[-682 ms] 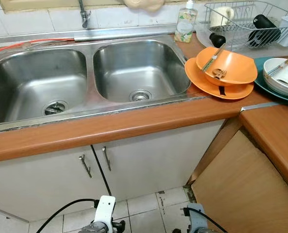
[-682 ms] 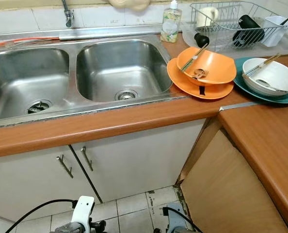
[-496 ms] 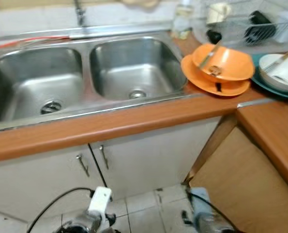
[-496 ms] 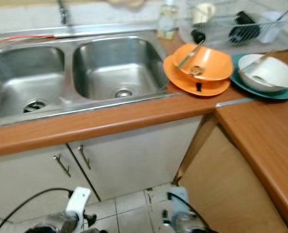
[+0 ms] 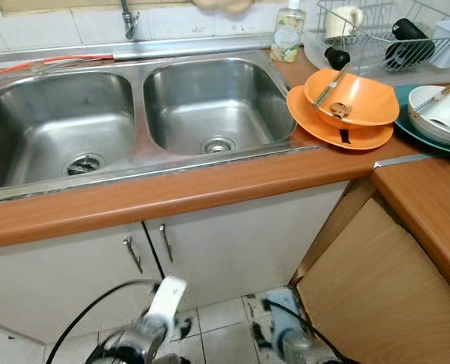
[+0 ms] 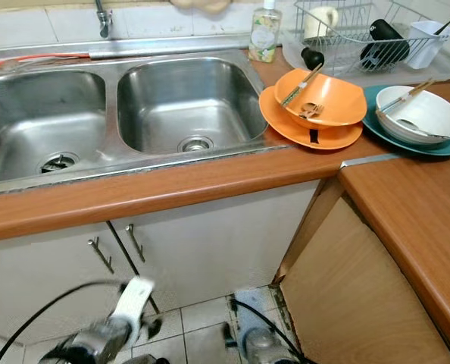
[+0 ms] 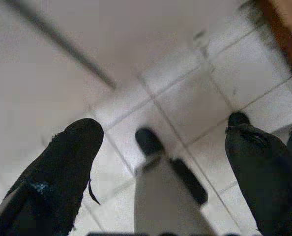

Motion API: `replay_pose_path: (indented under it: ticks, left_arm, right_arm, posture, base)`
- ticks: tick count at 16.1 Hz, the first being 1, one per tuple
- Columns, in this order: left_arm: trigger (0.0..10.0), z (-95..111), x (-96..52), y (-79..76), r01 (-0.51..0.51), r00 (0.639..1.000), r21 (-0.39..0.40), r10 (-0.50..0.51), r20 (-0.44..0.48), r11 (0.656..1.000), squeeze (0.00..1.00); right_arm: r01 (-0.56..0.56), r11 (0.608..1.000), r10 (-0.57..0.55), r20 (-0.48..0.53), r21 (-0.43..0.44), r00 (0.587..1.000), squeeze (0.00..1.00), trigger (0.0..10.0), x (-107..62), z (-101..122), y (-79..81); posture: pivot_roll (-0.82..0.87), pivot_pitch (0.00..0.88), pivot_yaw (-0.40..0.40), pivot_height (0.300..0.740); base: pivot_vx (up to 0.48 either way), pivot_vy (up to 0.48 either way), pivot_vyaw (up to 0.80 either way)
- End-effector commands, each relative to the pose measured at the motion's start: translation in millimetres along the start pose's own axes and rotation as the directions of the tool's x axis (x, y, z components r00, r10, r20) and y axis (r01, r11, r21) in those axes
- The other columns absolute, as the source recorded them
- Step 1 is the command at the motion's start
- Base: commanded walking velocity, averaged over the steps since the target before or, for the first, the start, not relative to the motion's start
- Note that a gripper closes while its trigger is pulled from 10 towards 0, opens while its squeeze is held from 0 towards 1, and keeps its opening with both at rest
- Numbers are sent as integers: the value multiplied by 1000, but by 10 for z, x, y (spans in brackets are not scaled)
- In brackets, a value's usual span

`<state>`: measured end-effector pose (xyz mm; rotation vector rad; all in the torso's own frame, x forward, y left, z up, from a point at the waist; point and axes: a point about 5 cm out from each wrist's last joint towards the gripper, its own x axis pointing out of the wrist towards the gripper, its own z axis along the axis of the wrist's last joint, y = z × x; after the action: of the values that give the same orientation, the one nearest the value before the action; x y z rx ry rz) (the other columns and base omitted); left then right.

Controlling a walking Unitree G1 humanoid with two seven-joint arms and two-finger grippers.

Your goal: Kitchen organization

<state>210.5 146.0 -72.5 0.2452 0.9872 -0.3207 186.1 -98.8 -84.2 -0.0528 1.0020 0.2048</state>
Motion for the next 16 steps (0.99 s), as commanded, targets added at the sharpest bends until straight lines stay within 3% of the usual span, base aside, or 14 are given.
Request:
replay_pose_path:
  ticks: [1, 2, 3, 5, 6, 8, 9, 10, 12, 13, 14, 15, 16]
  left_arm:
    - [10000, 78, -10, -1, 51, 997, 83, -55, 52, 995, 1000]
    - [10000, 231, -57, -4, 148, 971, 188, -179, 158, 971, 941]
    - [10000, 326, -108, -5, 205, 941, 255, -261, 214, 945, 937]
    - [10000, 441, -203, -34, 284, 889, 351, -382, 253, 893, 929]
    - [10000, 587, -329, -68, 336, 829, 415, -475, 297, 846, 929]
    - [10000, 740, -470, -85, 362, 772, 443, -530, 350, 820, 925]
    - [10000, 832, -578, -100, 378, 730, 459, -564, 387, 804, 925]
    - [10000, 865, -624, -109, 386, 711, 465, -578, 400, 797, 925]
    - [10000, 1011, -969, -211, 441, 595, 536, -682, 426, 720, 922]
    - [10000, 1022, -1006, -222, 446, 587, 542, -689, 425, 713, 922]
    - [10000, 1105, -1146, -257, 439, 558, 564, -705, 439, 699, 894]
    - [10000, 1238, -1297, -296, 424, 513, 567, -703, 492, 706, 694]
    - [10000, 1346, -1412, -318, 411, 473, 559, -693, 544, 720, 694]
  right_arm:
    - [-28, 999, 30, 76, -31, 997, 1000, 10000, -2, 160, -129]
    - [-111, 990, 125, 178, -90, 976, 1000, 10000, -46, 352, -321]
    - [-169, 979, 195, 267, -119, 944, 1000, 10000, -169, 469, -624]
    - [-134, 973, 192, 341, -187, 920, 1000, 10000, -330, 582, -763]
    - [-79, 980, 151, 426, -182, 892, 1000, 10000, -456, 693, -756]
    - [-11, 988, 92, 536, -152, 839, 1000, 10000, -634, 821, -713]
    - [-17, 995, 75, 599, -102, 797, 1000, 10000, -774, 897, -674]
    - [-25, 996, 72, 622, -84, 779, 1000, 10000, -830, 923, -658]
    - [-57, 998, 64, 709, -34, 702, 1000, 10000, -1192, 1023, -626]
    - [-52, 998, 56, 712, -27, 700, 1000, 10000, -1231, 1031, -628]
    - [-53, 999, 40, 737, -6, 675, 1000, 10000, -1375, 1101, -638]
    - [-52, 998, 11, 792, 26, 610, 1000, 10000, -1544, 1231, -662]
    - [-54, 997, -20, 825, 61, 564, 1000, 10000, -1669, 1328, -690]
  posture:
    - [-90, 0, 1, 740]
    - [-98, 0, 4, 740]
    - [-106, 0, 2, 740]
    - [-113, 0, -3, 740]
    - [-118, 0, -3, 740]
    - [-129, 0, 1, 740]
    - [-135, 0, 3, 740]
    - [-135, 0, 3, 740]
    - [-149, 0, 6, 740]
    - [-149, 0, 6, 740]
    - [-151, 0, 6, 740]
    - [-153, 0, 5, 740]
    - [-154, 0, 4, 740]
  base:
    - [0, 0, 0]
    - [0, 0, 0]
    - [0, 0, 0]
    - [0, 0, 0]
    - [0, 0, 0]
    - [0, 0, 0]
    - [0, 0, 0]
    - [0, 0, 0]
    - [0, 0, 0]
    - [0, 0, 0]
    - [0, 0, 0]
    - [0, 0, 0]
    - [0, 0, 0]
